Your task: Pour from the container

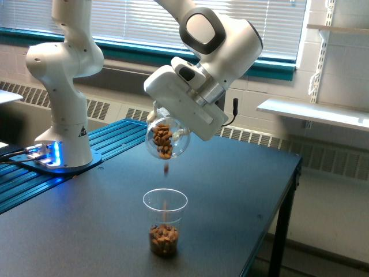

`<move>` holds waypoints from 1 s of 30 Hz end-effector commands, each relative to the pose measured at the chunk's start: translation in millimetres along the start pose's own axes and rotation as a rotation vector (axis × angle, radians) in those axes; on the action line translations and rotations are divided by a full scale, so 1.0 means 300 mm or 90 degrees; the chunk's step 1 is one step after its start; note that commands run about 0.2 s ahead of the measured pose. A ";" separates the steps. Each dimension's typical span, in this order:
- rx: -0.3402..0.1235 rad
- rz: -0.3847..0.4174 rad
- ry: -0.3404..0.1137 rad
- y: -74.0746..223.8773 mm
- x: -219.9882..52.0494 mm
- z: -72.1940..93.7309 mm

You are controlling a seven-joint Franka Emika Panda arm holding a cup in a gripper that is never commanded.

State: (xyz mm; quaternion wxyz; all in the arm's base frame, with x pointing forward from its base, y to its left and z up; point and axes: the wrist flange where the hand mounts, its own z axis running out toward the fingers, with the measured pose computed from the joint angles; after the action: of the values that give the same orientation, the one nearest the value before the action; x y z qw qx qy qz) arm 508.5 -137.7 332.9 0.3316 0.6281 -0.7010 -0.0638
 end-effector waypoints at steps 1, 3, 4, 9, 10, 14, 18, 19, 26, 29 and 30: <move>-0.005 -0.014 0.004 -0.004 -0.010 -0.016; -0.007 -0.015 0.006 -0.005 -0.011 -0.018; -0.007 -0.015 0.006 -0.005 -0.012 -0.018; -0.011 -0.017 0.007 -0.008 -0.013 -0.023; -0.012 -0.018 0.006 -0.009 -0.013 -0.024; -0.015 -0.020 0.007 -0.012 -0.016 -0.025; -0.020 -0.023 0.006 -0.013 -0.017 -0.029; -0.022 -0.024 0.007 -0.012 -0.016 -0.030; -0.035 -0.029 0.012 -0.011 -0.015 -0.040; -0.037 -0.028 0.012 -0.012 -0.014 -0.043; -0.038 -0.029 0.013 -0.012 -0.012 -0.044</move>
State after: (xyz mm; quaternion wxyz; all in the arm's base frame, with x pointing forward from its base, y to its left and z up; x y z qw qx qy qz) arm 515.8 -135.2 337.6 0.3512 0.6277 -0.6898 -0.0823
